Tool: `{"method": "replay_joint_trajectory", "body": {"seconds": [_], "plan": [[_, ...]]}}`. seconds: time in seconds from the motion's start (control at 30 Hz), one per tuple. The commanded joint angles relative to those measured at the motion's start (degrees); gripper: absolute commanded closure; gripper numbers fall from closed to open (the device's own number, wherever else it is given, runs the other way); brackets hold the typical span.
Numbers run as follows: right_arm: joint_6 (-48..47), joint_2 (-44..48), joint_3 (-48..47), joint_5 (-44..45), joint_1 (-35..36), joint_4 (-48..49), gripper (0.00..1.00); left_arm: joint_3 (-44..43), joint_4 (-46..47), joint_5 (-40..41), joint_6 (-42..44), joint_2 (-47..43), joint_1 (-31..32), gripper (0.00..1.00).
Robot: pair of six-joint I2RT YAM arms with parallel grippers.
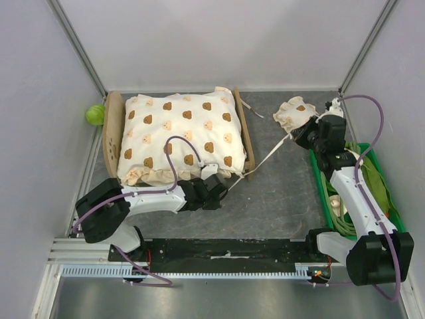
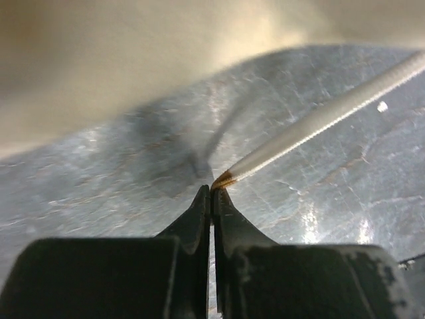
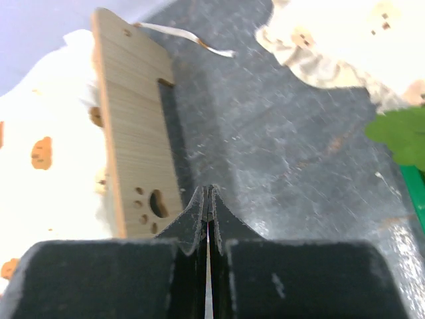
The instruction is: Set up the pet bed
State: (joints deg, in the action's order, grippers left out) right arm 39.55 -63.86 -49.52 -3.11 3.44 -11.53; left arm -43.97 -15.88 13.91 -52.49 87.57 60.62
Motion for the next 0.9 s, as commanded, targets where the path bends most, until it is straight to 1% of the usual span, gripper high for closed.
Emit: {"method": "replay_joint_trajectory", "body": {"seconds": [0.0, 0.03, 0.07, 0.13, 0.27, 0.3, 0.4, 0.43, 0.47, 0.5, 0.53, 0.57, 0.6, 0.63, 0.67, 0.77, 0.87], "plan": [[0.0, 1.36, -6.64, -4.69, -1.42, 4.41, 1.0, -1.47, -13.29, 12.44, -2.79, -5.19, 0.11, 0.98], [0.09, 1.71, -6.56, -4.97, -1.42, 3.54, 1.0, -1.65, -14.34, 15.5, -2.88, -6.26, 0.29, 0.98], [0.0, 2.5, -6.3, -4.62, -1.42, 2.92, 1.0, -1.74, -15.83, 16.84, -2.88, -7.23, 0.37, 0.98], [-0.87, 3.56, -4.37, -0.42, -1.42, 1.17, 1.0, -1.65, -16.81, 19.82, -2.18, -9.96, 0.46, 0.98], [-1.05, 4.18, -0.85, 2.06, -3.17, 0.63, 1.0, -1.83, -18.75, 21.51, 0.19, -12.24, 0.46, 0.98], [-1.05, 4.09, -0.06, 1.89, -3.09, 0.72, 1.0, -1.74, -18.23, 20.46, 0.89, -12.25, 0.46, 0.98], [-2.02, 3.3, 2.22, -6.52, -3.18, 3.26, 0.99, -1.56, -15.16, 17.74, 2.65, -11.11, 0.46, 0.98], [-2.54, 1.82, 3.01, -14.04, -3.18, 3.53, 0.96, -1.74, -14.28, 16.95, 3.18, -10.15, 0.46, 0.98], [-3.42, 1.11, 4.15, -18.2, -3.09, 3.79, 0.89, -2.35, -13.75, 16.24, 3.7, -9.44, 0.46, 0.98], [-4.12, 0.93, 7.99, -21.46, -2.83, 4.32, 0.81, -2.79, -12.87, 15.28, 3.8, -8.91, 0.46, 0.98], [-4.91, 2.06, 10.38, -24.8, -2.04, 4.24, 0.7, -3.23, -12.6, 14.83, 3.8, -8.47, 0.46, 0.98], [-7.71, 3.2, 12.75, -25.44, 0.66, 4.41, 0.55, -4.19, -12.6, 14.65, 3.89, -7.69, 0.46, 0.98], [-8.08, 4.43, 16.69, -24.93, 2.25, 3.45, 0.5, -4.55, -12.6, 14.22, 3.89, -7.33, 0.46, 0.98], [-8.0, 6.7, 18.21, -24.49, 4.1, 3.27, 0.44, -4.9, -12.68, 14.04, 3.8, -7.24, 0.46, 0.98], [-7.3, 7.68, 19.79, -24.05, 8.29, 3.53, 0.36, -5.42, -12.6, 13.78, 3.89, -6.98, 0.46, 0.98], [-5.54, 10.24, 23.75, -17.92, 15.95, 4.23, 0.34, -6.04, -12.6, 13.25, 4.15, -6.97, 0.46, 0.98], [-3.52, 11.12, 29.54, -15.52, 18.44, 9.14, 0.33, -5.78, -12.51, 13.07, 4.06, -6.97, 0.46, 0.98]]}}
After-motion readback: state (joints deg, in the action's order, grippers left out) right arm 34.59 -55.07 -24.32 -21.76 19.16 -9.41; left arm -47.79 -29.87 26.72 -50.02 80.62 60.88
